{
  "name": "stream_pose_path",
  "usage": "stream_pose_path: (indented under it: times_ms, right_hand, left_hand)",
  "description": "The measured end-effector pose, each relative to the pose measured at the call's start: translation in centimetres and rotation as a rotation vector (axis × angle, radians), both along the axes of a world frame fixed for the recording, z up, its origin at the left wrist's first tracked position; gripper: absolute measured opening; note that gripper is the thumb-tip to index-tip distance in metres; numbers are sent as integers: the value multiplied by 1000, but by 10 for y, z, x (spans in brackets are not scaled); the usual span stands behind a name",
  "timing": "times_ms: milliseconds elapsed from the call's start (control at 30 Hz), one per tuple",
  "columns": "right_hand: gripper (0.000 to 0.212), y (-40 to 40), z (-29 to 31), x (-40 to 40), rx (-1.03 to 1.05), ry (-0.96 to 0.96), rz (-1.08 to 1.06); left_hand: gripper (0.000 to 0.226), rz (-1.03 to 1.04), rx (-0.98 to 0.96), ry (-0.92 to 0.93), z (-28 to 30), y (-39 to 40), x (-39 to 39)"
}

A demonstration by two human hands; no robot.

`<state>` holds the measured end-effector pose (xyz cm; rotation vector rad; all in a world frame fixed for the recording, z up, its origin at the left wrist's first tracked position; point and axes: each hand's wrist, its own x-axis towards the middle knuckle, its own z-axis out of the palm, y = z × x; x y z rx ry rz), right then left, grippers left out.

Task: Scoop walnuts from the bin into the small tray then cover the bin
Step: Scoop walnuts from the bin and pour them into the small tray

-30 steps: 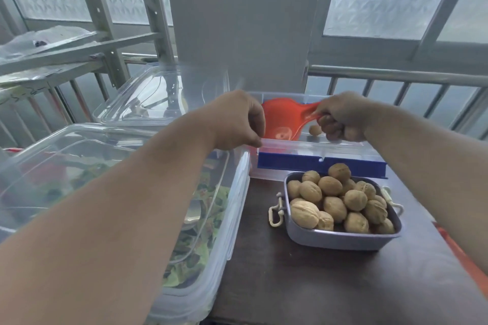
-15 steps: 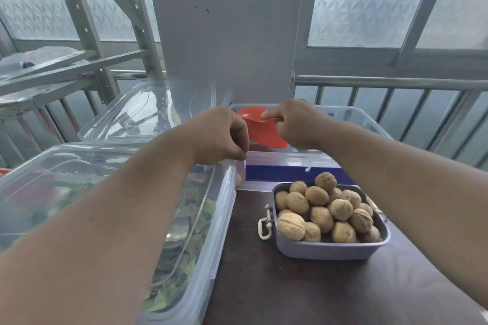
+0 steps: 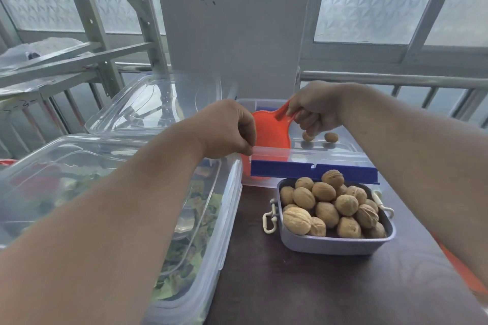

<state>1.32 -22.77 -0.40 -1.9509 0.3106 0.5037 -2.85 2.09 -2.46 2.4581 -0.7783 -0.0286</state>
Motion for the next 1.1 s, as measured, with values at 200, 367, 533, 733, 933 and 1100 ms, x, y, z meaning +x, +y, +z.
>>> stream_pose_path:
  times_ms: [200,367,533,733,933,1100]
  right_hand:
    - [33,-13,-45,3,219,152,-169]
    - [36,-36,-48,-4,257,153,-148]
    - [31,-45,-41,-20,366,100,-212]
    - [20,-40,-23,-56,330,-42,-297]
    - [24,-50,-1,-111,289,-263,-453]
    - [16,-60,1,-157,338,-353,-517]
  left_hand:
    - [14,-9,4,-13,-1,-1,0]
    - [13,-16,-9,0,-1,-1,2]
    - [17,-20,-16,15,-1,0,2]
    - [14,-17,-30,16,-2,1,2]
    - [15,-25,-27,24,-2,1,4]
    - [15,-21,-21,-3,-4,1,4]
